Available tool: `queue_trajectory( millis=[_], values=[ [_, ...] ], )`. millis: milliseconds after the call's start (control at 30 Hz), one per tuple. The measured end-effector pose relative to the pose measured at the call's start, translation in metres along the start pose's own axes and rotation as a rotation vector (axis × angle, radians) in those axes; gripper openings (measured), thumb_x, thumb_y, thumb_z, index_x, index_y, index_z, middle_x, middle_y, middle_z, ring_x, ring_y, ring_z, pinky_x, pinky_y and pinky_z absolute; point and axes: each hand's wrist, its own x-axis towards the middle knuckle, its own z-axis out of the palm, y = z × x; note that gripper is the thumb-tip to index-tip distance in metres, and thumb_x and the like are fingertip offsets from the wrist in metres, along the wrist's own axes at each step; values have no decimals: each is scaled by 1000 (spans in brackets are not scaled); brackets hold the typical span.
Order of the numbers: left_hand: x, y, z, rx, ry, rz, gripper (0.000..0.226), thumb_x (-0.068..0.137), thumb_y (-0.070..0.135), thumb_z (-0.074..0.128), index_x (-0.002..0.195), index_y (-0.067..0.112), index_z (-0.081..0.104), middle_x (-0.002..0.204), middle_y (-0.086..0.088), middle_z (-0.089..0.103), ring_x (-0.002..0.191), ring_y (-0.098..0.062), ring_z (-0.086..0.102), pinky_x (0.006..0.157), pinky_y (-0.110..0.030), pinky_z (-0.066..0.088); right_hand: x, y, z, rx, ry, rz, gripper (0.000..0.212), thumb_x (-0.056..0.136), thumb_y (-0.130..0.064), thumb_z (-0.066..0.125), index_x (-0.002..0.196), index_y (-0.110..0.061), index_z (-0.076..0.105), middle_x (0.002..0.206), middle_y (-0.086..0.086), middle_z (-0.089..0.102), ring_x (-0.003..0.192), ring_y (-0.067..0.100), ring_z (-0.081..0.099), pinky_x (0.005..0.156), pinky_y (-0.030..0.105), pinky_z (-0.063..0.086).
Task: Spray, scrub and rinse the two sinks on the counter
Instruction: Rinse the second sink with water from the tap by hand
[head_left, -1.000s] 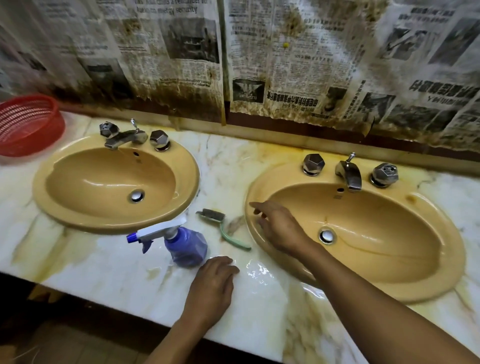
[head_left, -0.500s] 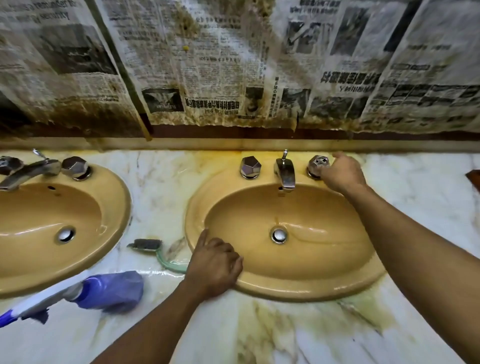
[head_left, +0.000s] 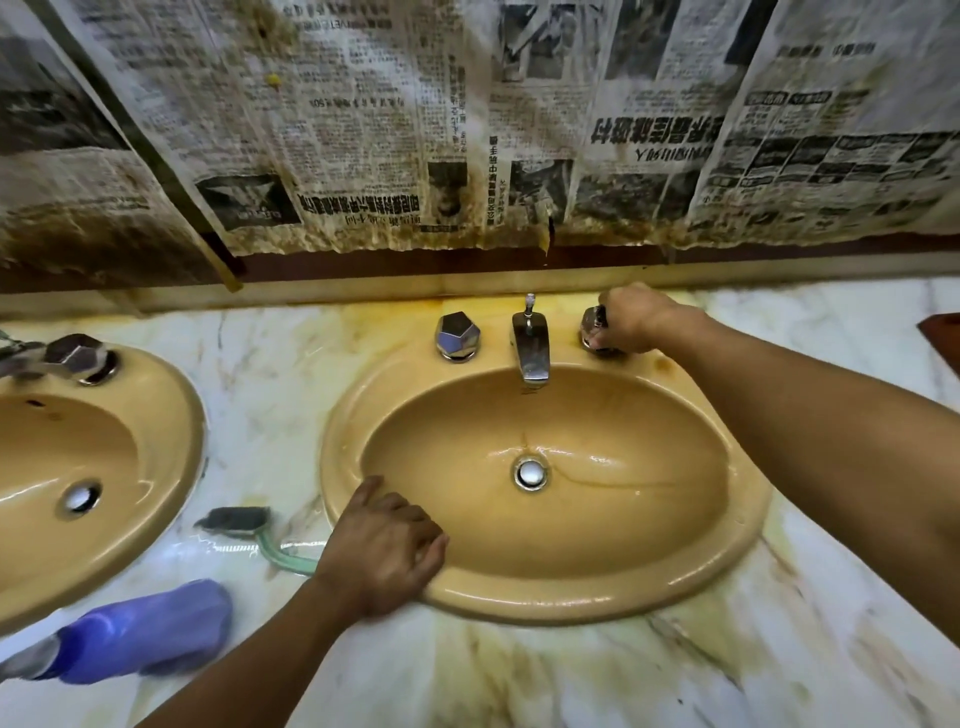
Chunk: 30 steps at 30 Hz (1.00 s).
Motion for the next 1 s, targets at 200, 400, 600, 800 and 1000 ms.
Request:
queue_trajectory(
  millis=[200, 400, 600, 800, 1000],
  values=[
    [5, 2, -5, 1, -28, 5, 43, 100, 56, 35, 89, 38, 73, 87, 17, 71, 90, -10, 62, 110, -45, 29, 11, 9, -12, -282, -41, -190, 48, 88, -37, 80, 126, -14, 62, 119, 9, 65, 103, 27, 60, 80, 35, 48],
    [6, 3, -8, -3, -79, -14, 46, 100, 57, 32, 92, 38, 73, 91, 18, 72, 94, -10, 63, 111, -45, 28, 15, 16, -6, -293, -23, -222, 53, 91, -28, 76, 138, -16, 55, 126, 10, 61, 108, 27, 59, 84, 35, 49],
    [12, 6, -17, -12, -210, -43, 60, 98, 60, 18, 107, 38, 73, 109, 18, 72, 111, -7, 59, 118, -43, 15, -36, -6, 69, 404, 675, -203, 28, 100, -16, 60, 127, -12, 67, 123, 7, 61, 115, 23, 53, 91, 31, 45],
    [25, 6, -20, -22, -398, -38, 65, 95, 58, 11, 123, 39, 66, 129, 18, 67, 128, -4, 51, 121, -44, 10, -64, -65, 133, 1957, -159, 518, 37, 110, -23, 45, 99, 2, 69, 94, 20, 72, 89, 33, 69, 76, 39, 57],
    [60, 5, -19, -95, -680, 20, 51, 104, 44, 29, 152, 36, 46, 164, 11, 36, 154, -6, 22, 128, -44, 1, -55, -69, 122, 2393, -446, 593, 30, 107, -16, 47, 103, 7, 67, 95, 24, 75, 94, 33, 72, 82, 43, 64]
  ],
)
